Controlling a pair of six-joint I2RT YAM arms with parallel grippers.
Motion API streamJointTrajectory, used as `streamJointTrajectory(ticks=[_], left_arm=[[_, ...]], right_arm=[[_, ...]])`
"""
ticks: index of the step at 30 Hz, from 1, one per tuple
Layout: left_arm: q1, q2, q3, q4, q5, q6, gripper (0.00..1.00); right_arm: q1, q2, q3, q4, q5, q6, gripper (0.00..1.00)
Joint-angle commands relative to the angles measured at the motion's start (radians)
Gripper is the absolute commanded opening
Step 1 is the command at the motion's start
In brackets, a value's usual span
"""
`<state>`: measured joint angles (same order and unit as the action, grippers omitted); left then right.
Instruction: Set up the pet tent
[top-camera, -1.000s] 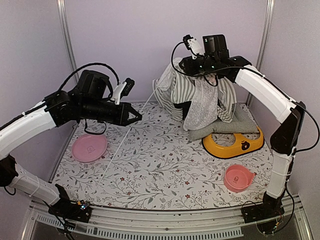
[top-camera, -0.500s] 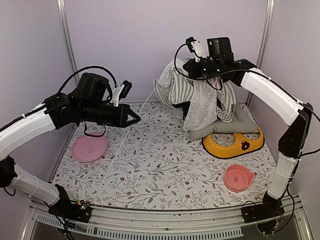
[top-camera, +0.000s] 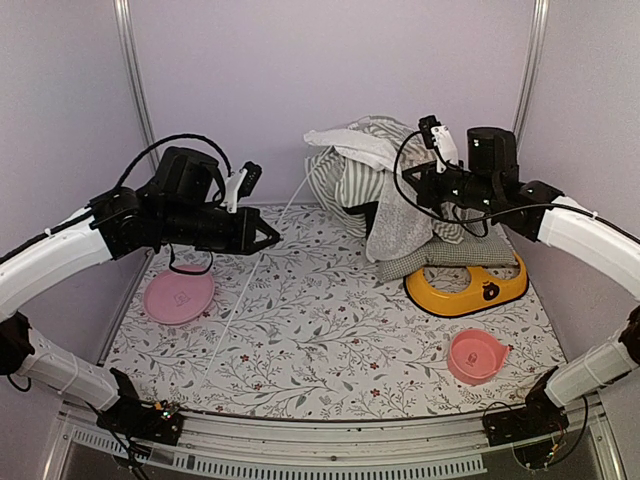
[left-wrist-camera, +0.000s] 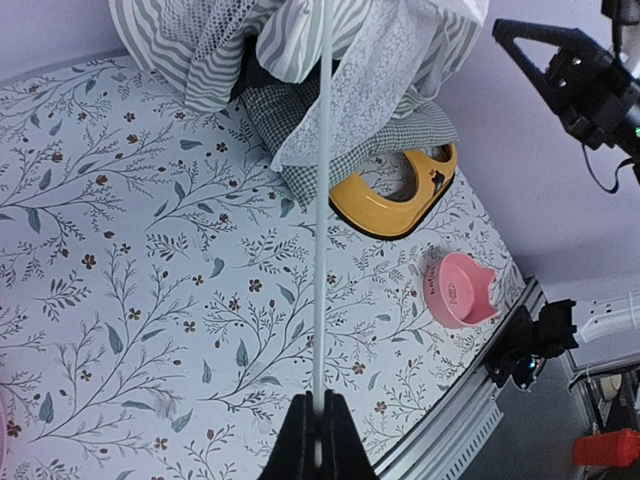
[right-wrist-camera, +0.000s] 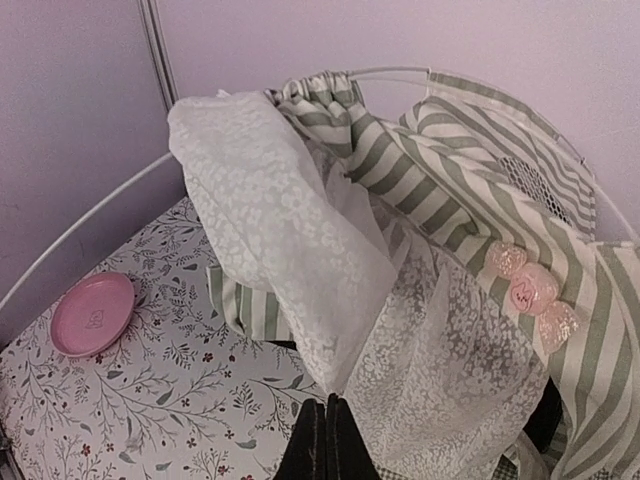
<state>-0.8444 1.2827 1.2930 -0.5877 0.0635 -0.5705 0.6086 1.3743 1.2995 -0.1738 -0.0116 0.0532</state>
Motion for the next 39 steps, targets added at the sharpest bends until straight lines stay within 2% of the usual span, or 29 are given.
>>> streamJointTrajectory(ticks=[1, 2, 3, 7, 9, 12, 16, 22, 26, 29, 35, 36, 39], left_arm=[[-0.007, -0.005, 0.011, 0.037, -0.015, -0.016, 0.00], [-0.008, -0.006, 0.011, 0.037, -0.015, -0.015, 0.00], [-0.008, -0.007, 0.010, 0.037, -0.015, -0.014, 0.00], [-0.012, -0.010, 0.009, 0.037, -0.016, -0.014, 0.00], [-0.015, -0.007, 0.011, 0.037, -0.012, -0.014, 0.00], [-0.019, -0.006, 0.011, 0.037, -0.012, -0.010, 0.00], [-0.022, -0.002, 0.015, 0.037, -0.010, -0.009, 0.00], [-0.030, 0.004, 0.022, 0.036, -0.012, -0.006, 0.00], [-0.031, 0.003, 0.021, 0.032, -0.013, -0.006, 0.00], [-0.032, 0.000, 0.023, 0.030, -0.017, -0.006, 0.00], [-0.032, -0.004, 0.022, 0.026, -0.027, -0.004, 0.00], [-0.031, -0.003, 0.023, 0.026, -0.028, -0.004, 0.00], [-0.032, -0.002, 0.025, 0.026, -0.029, -0.003, 0.00]], right_arm=[[-0.015, 0.010, -0.040, 0.047, 0.003, 0.008, 0.00], [-0.019, 0.017, -0.037, 0.028, -0.002, 0.008, 0.01], [-0.020, 0.023, -0.028, 0.013, -0.009, 0.007, 0.06], [-0.017, 0.023, 0.030, -0.022, -0.040, -0.001, 0.46], [-0.014, 0.011, 0.050, -0.002, -0.057, -0.003, 0.59], [0.008, 0.029, 0.094, 0.035, -0.095, -0.026, 0.70], [0.057, 0.131, 0.201, 0.032, -0.100, -0.119, 0.74], [0.106, 0.308, 0.369, 0.023, -0.047, -0.244, 0.72], [0.118, 0.384, 0.459, -0.002, 0.003, -0.271, 0.68], [0.117, 0.397, 0.486, -0.015, 0.070, -0.258, 0.53], [0.118, 0.304, 0.360, 0.051, 0.137, -0.218, 0.05], [0.118, 0.281, 0.338, 0.056, 0.144, -0.211, 0.01], [0.116, 0.237, 0.282, 0.061, 0.137, -0.199, 0.00]])
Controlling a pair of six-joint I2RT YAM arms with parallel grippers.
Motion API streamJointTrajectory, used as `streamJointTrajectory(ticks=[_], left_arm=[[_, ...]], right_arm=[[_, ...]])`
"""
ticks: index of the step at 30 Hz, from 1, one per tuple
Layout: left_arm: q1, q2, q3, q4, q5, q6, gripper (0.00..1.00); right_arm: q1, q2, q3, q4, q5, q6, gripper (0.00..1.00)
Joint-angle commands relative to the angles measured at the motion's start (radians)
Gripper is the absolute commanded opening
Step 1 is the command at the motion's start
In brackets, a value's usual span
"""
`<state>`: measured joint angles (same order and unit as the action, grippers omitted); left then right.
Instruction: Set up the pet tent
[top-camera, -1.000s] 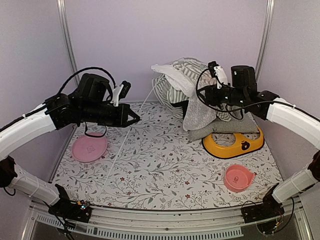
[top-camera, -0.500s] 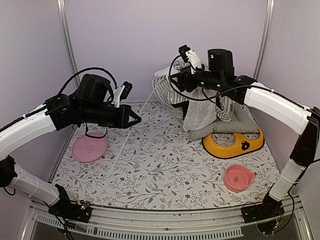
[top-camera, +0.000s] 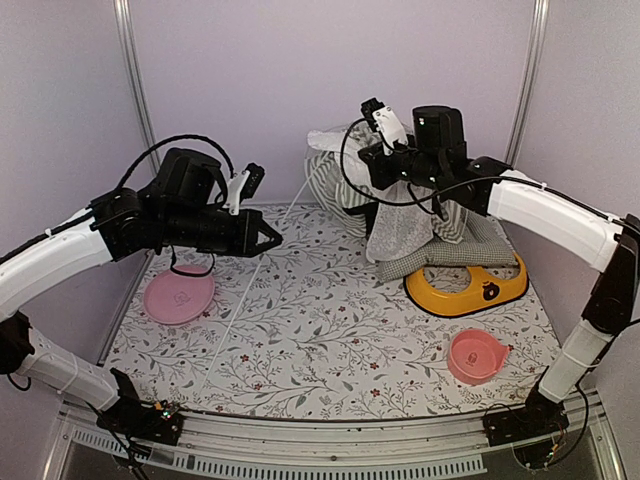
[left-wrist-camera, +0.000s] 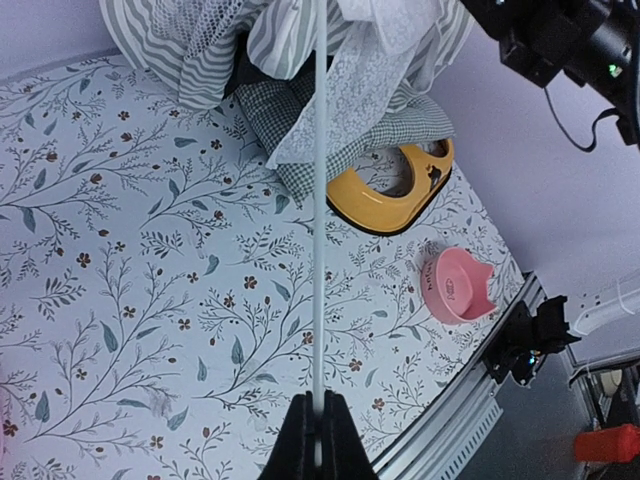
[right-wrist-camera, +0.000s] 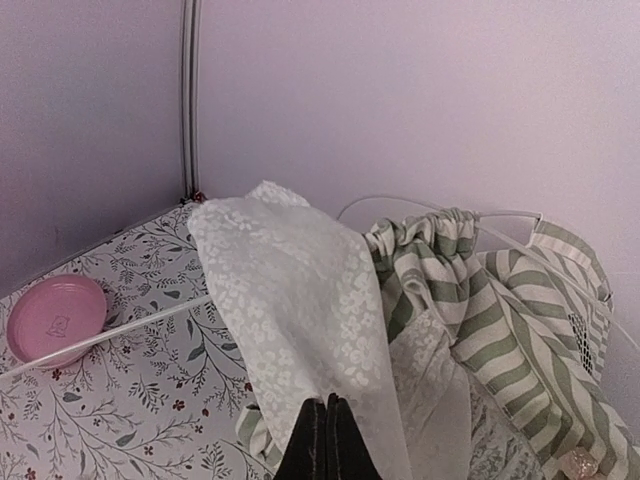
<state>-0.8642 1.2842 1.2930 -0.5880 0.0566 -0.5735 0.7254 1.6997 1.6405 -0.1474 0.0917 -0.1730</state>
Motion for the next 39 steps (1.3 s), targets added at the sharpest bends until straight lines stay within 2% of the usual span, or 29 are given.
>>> streamJointTrajectory(ticks=[1, 9, 15, 19, 20, 22, 25, 27, 31, 37, 39], left_arm=[[-0.013, -0.004, 0.025, 0.027, -0.022, 0.001, 0.00], [-0.013, -0.005, 0.026, 0.027, -0.027, 0.004, 0.00], [-0.012, -0.002, 0.040, 0.027, -0.025, 0.008, 0.00], [-0.013, 0.009, 0.048, 0.027, -0.013, 0.013, 0.00], [-0.013, 0.010, 0.050, 0.027, -0.012, 0.013, 0.00], [-0.013, 0.008, 0.047, 0.027, -0.012, 0.013, 0.00], [-0.013, 0.002, 0.045, 0.027, -0.011, 0.012, 0.00], [-0.013, -0.002, 0.043, 0.027, -0.007, 0.013, 0.00], [-0.018, -0.008, 0.028, 0.049, 0.005, 0.013, 0.00], [-0.030, -0.014, 0.010, 0.079, 0.012, 0.014, 0.00], [-0.034, -0.018, 0.007, 0.086, 0.011, 0.016, 0.00]], right_arm=[[-0.001, -0.104, -0.077, 0.038, 0.021, 0.028, 0.00], [0.000, -0.203, -0.186, 0.020, 0.044, 0.011, 0.00], [-0.005, -0.344, -0.436, 0.024, 0.091, 0.030, 0.00], [-0.012, -0.397, -0.497, 0.000, 0.083, 0.067, 0.01], [-0.012, -0.400, -0.495, -0.011, 0.065, 0.076, 0.07], [-0.012, -0.403, -0.472, -0.040, 0.007, 0.113, 0.30], [-0.010, -0.389, -0.421, -0.097, -0.069, 0.176, 0.49], [-0.008, -0.382, -0.386, -0.087, -0.107, 0.228, 0.55], [0.001, -0.338, -0.365, 0.056, -0.188, 0.250, 0.61], [0.002, -0.197, -0.390, 0.434, -0.108, 0.095, 0.61], [0.004, -0.151, -0.392, 0.536, -0.128, 0.044, 0.60]])
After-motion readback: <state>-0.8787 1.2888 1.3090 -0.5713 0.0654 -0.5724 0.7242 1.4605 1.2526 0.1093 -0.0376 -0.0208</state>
